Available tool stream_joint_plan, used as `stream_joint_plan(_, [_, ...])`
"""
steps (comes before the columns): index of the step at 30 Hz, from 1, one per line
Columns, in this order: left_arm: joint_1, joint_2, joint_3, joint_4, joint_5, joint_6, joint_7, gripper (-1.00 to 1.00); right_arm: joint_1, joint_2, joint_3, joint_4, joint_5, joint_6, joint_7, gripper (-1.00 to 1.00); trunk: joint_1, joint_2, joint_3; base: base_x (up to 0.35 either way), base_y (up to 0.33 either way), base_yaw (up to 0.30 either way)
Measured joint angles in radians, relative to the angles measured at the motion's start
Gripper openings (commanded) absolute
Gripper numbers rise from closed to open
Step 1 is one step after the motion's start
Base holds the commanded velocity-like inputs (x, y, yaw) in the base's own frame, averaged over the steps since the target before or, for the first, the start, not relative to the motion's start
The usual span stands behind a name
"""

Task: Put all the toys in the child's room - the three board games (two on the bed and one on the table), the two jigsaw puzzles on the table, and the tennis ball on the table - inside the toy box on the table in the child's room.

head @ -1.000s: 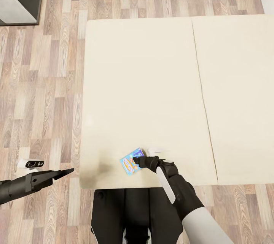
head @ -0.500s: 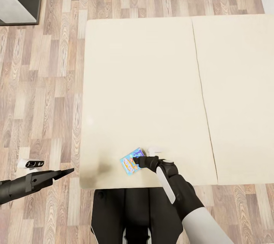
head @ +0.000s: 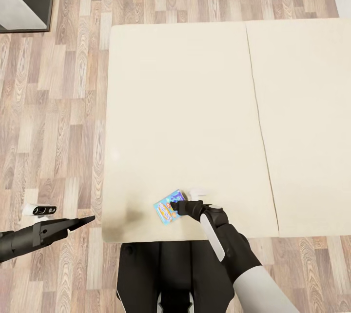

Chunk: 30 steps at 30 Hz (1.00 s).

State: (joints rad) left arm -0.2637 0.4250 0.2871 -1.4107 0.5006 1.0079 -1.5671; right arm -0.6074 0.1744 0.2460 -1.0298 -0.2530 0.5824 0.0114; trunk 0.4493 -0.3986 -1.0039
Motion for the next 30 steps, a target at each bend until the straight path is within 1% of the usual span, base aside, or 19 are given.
stream_joint_plan(9, [0.0, 0.0, 0.0, 0.0, 0.0, 0.0, 0.0, 1.0, 0.0, 0.0, 0.0, 0.001, 0.002, -0.001, 0.0, 1.0, 0.0, 0.0, 0.0, 0.0, 0.004, 0.0])
stream_joint_plan(14, [0.001, 0.0, 0.001, 0.0, 0.0, 0.001, 0.0, 1.0, 0.0, 0.0, -0.001, 0.0, 0.022, 0.005, -0.007, 1.0, 0.0, 0.0, 0.0, 0.0, 0.069, 0.0])
stream_joint_plan(27, [0.0, -0.001, 0.0, 0.0, 0.0, 0.001, 0.0, 1.0, 0.0, 0.0, 0.0, 0.0, 0.017, 0.004, -0.005, 1.0, 0.0, 0.0, 0.0, 0.0, 0.011, 0.0])
stream_joint_plan(30, [0.001, 0.0, 0.001, -0.001, 0.0, 0.001, 0.0, 1.0, 0.0, 0.0, 0.0, 0.0, 0.025, 0.005, -0.008, 1.0, 0.0, 0.0, 0.0, 0.0, 0.095, 0.0])
